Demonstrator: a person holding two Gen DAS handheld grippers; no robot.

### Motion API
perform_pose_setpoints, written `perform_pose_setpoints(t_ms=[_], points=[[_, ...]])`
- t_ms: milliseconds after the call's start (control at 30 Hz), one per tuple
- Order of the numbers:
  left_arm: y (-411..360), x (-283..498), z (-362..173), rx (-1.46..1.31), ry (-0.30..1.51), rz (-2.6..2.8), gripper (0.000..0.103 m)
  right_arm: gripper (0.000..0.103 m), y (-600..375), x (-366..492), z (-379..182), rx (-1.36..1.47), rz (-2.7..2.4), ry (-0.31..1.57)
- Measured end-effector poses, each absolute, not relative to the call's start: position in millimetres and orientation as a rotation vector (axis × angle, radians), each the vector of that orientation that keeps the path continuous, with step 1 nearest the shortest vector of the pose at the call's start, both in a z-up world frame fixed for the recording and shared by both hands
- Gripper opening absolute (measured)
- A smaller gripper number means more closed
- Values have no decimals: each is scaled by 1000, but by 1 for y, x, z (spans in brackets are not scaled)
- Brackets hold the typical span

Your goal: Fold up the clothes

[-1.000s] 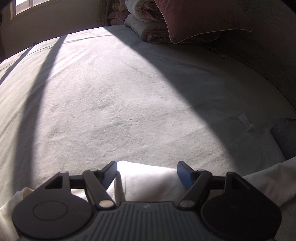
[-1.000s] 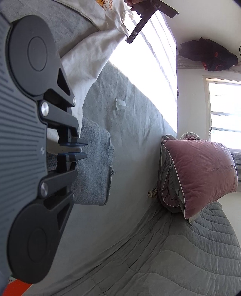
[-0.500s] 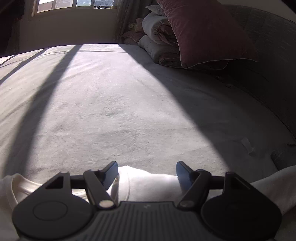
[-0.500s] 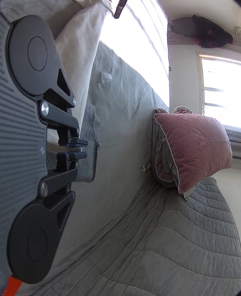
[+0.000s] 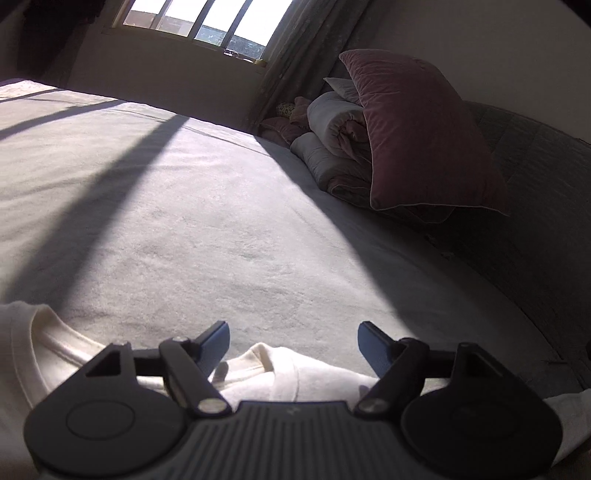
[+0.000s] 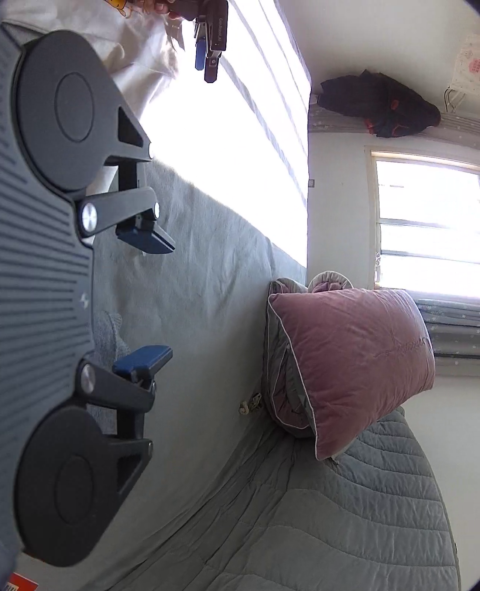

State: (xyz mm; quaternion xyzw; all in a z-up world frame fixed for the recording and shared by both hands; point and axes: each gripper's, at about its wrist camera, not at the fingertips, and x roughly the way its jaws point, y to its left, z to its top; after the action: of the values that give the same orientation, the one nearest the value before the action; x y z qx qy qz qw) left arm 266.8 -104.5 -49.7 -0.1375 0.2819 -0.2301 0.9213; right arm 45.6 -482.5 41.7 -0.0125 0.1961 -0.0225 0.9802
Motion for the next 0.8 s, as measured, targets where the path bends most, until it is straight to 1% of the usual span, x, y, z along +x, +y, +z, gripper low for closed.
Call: perform_pose_setpoints(t_ms=[33,133,267,333,367,433,467,500,567,600,667,700,800], points=[[-102,272,-50,-287,605,-464,77,59,-477,54,39,1,-14,400],[-93,281,-51,-322,599,-464,77,59,-467,78,27,108,46,433],[-94,291,-54,-326,650,-499,76,59,-455,102,8,169,102,533],[-103,293,-51,-264,693,-538,65,59,-452,102,3,149,92,553],[-108,294,-49,-229,714,-559,52,59,-451,102,2,143,90,561],[-117,294,-46,-125,737,-575,46,59,-454,101,1,160,102,562],[-119,294,-44,-99,740,-573,39,59,-456,100,1,168,108,562],[-121,294,-43,-74,742,-570,30,59,-458,100,1,176,113,561],[-125,292,-38,-33,728,-571,16,59,-460,100,0,178,126,567],[-128,286,-34,11,674,-581,14,59,-461,100,0,175,133,573],[-129,264,-27,71,477,-566,13,59,-460,100,-2,160,136,582],[-127,264,-28,56,450,-536,0,59,-460,100,-3,150,133,584],[-120,265,-32,8,375,-444,0,59,-460,100,-6,128,113,586]])
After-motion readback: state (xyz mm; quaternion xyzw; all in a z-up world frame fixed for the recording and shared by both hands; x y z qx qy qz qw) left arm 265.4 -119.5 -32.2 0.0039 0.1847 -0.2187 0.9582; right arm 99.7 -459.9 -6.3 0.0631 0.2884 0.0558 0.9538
